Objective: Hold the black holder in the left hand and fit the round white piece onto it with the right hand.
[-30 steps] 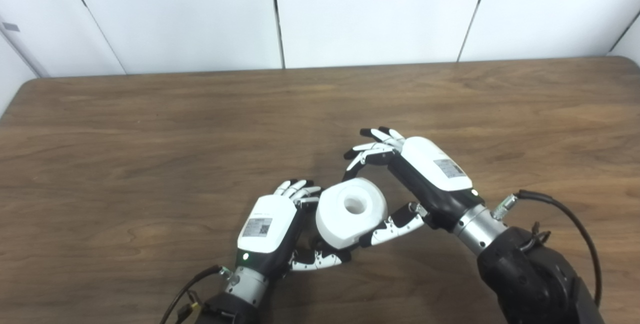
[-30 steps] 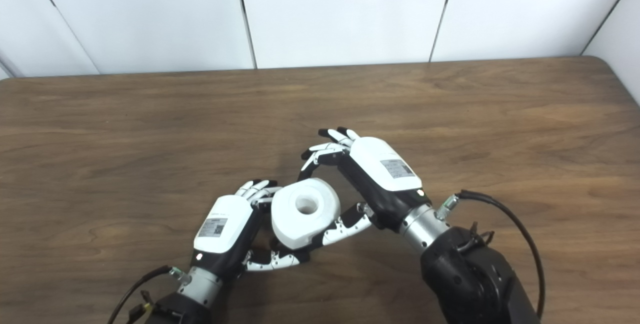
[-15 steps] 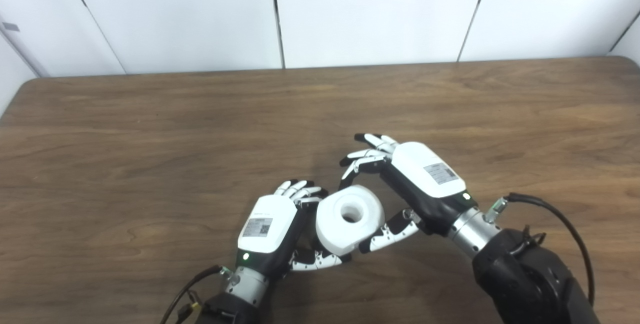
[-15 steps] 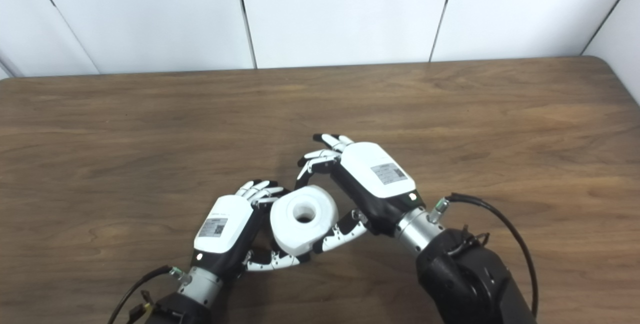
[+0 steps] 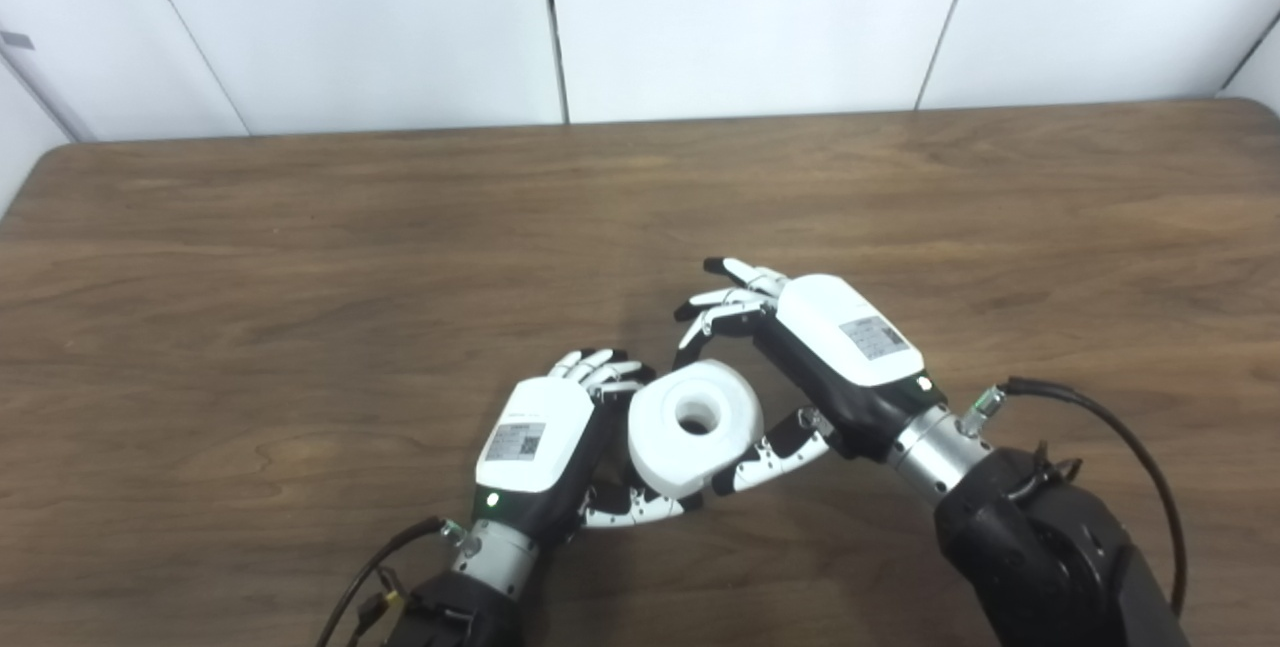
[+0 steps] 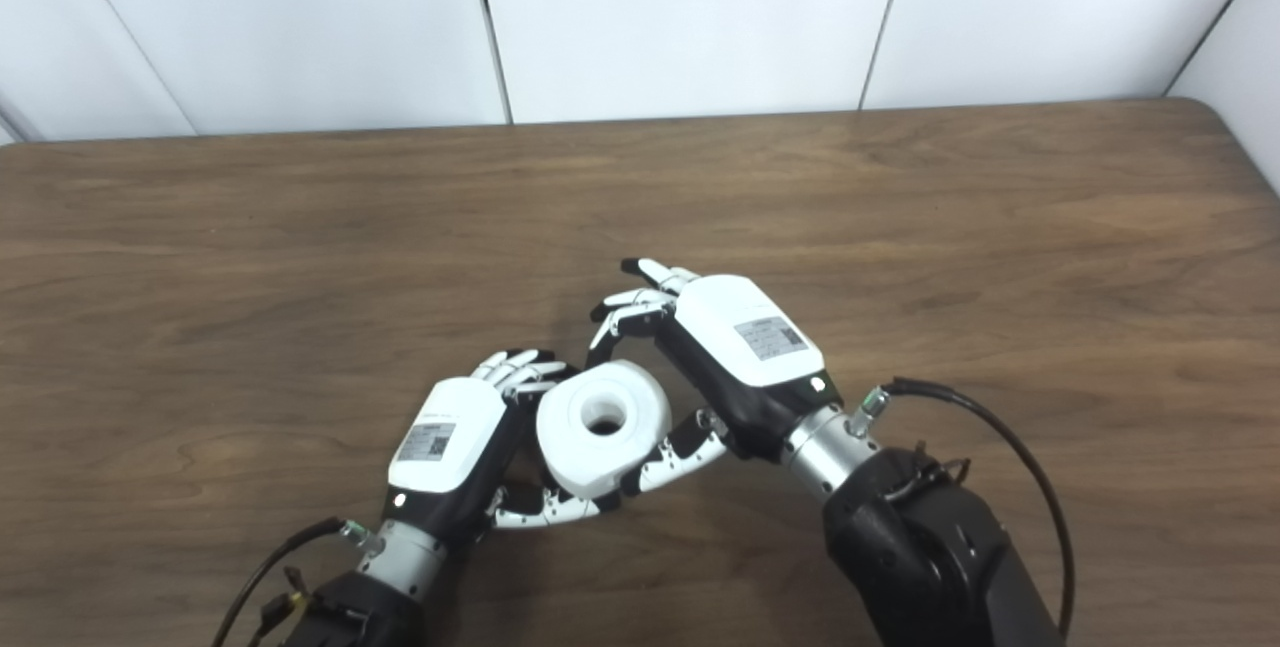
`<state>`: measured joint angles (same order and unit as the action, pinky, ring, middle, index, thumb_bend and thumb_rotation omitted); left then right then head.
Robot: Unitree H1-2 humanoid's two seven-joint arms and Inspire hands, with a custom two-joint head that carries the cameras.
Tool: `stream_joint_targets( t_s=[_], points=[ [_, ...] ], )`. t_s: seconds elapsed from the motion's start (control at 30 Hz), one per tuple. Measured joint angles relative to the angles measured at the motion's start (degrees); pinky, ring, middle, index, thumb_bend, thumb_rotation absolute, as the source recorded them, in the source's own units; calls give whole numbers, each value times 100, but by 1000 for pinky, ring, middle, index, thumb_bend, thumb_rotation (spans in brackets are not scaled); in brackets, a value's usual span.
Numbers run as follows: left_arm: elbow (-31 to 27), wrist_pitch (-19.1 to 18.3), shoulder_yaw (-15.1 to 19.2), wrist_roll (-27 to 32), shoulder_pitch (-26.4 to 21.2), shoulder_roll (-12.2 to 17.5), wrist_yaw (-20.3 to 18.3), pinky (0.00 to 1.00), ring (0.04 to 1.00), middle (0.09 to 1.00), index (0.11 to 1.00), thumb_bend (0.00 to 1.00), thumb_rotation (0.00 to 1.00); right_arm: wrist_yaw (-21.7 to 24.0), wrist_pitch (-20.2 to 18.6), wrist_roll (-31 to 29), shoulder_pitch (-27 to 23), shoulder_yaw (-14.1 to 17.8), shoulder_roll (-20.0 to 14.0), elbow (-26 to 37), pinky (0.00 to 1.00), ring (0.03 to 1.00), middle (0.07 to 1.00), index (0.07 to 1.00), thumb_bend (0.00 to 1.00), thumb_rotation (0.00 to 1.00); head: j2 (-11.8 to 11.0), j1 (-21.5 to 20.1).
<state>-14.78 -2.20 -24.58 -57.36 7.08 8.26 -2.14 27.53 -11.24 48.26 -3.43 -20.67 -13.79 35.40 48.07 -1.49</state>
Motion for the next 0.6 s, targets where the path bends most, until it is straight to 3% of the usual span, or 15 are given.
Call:
stream_joint_targets(
  t_s=[0.5,0.53,0.6],
  points=[
    [-4,-39,-42,-23,-8,0,16,903,872,793,487,523,55,138,22,119,-44,1,-4,-13,894,945,791,488,525,153,-9,26],
    [-4,-40,-43,-24,-8,-1,18,902,872,793,487,523,55,169,20,133,-55,2,-4,-8,891,945,791,529,788,218,-9,26],
    [-4,-43,-44,-24,-8,-1,18,903,873,795,487,523,55,211,18,170,-72,5,-4,-6,888,945,792,555,936,260,0,35]
  ],
)
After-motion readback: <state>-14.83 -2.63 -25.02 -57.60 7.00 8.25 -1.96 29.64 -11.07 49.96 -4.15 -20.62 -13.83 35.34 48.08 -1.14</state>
